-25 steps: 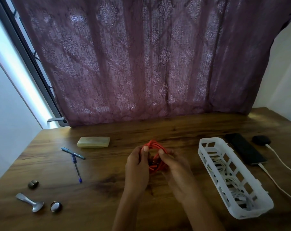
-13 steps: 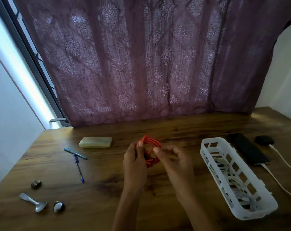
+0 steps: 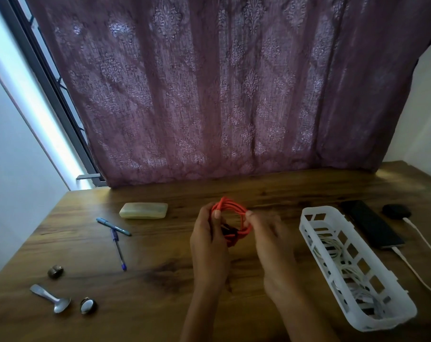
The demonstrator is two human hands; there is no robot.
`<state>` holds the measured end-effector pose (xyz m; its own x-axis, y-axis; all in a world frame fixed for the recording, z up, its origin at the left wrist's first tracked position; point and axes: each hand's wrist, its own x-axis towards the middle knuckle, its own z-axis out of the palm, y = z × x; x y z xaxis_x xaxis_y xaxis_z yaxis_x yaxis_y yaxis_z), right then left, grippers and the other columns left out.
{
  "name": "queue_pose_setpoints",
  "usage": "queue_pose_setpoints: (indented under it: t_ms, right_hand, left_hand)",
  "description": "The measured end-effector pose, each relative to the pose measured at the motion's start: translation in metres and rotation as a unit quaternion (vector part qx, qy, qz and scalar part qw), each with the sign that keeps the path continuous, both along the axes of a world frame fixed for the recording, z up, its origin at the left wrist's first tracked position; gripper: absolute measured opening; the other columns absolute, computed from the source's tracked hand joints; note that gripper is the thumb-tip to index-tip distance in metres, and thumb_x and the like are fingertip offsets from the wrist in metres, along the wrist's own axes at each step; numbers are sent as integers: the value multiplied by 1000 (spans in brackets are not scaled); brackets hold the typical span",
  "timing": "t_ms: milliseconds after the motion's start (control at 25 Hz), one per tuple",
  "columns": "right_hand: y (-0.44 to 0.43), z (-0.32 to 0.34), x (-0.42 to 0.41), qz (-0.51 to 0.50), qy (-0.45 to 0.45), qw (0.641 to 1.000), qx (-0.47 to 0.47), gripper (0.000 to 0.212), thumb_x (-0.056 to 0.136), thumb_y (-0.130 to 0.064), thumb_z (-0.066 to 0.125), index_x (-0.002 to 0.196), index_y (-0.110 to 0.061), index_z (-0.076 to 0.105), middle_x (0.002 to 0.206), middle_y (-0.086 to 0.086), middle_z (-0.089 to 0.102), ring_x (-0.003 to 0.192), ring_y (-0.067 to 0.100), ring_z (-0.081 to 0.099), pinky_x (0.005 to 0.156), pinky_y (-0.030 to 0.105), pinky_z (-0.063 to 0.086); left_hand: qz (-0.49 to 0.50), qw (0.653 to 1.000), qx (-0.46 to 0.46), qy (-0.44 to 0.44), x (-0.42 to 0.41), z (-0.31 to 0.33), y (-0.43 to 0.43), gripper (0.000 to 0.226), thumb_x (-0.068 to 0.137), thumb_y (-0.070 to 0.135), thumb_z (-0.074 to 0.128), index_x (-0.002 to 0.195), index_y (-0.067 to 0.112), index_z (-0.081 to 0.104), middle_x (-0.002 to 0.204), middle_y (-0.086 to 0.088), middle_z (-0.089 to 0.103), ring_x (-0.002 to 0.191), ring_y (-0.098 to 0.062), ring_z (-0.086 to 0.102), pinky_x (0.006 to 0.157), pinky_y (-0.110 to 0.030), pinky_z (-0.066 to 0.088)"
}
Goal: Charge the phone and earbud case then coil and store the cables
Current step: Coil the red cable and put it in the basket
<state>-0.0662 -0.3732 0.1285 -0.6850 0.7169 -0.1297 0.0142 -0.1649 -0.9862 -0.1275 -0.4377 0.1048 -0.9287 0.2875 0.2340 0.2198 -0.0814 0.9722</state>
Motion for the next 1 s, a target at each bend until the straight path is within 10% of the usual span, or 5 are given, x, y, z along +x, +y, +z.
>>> queue_pose_setpoints:
  t_ms: [160,360,640,1000]
  right_hand:
    - [15,11,5,39,-32,998,-44,15,89,-30,55,81,-17,58,84,0,58,82,12,53,80,31,42]
    - [35,9,13,94,-26,992,80,27,87,-35,57,85,-9,64,74,2,65,70,12,63,64,22,50]
    - [51,-15,10,34,-38,910,412,11,84,-15,64,84,-25,67,91,-11,59,84,2,57,72,16,47]
    - [28,-24,21,2,27,946,322,11,76,-33,65,87,-29,65,86,-8,62,83,-2,57,72,10,47]
  left_hand:
    - [-13,1000,-4,-9,0,-1,0,24,96,26,40,101,24,63,88,-7,68,82,-26,65,73,-52,55]
    - [-8,1000,-17,13,-3,3,-4,21,96,24,42,101,26,62,88,-5,67,83,-22,64,71,-41,56]
    - [-56,971,121,-197,-5,11,-13,31,98,20,38,91,4,64,77,-10,63,61,-10,59,47,-18,48]
    - [2,963,132,-233,-4,14,-11,31,99,20,38,108,-2,57,97,-20,65,81,-23,63,64,-30,53]
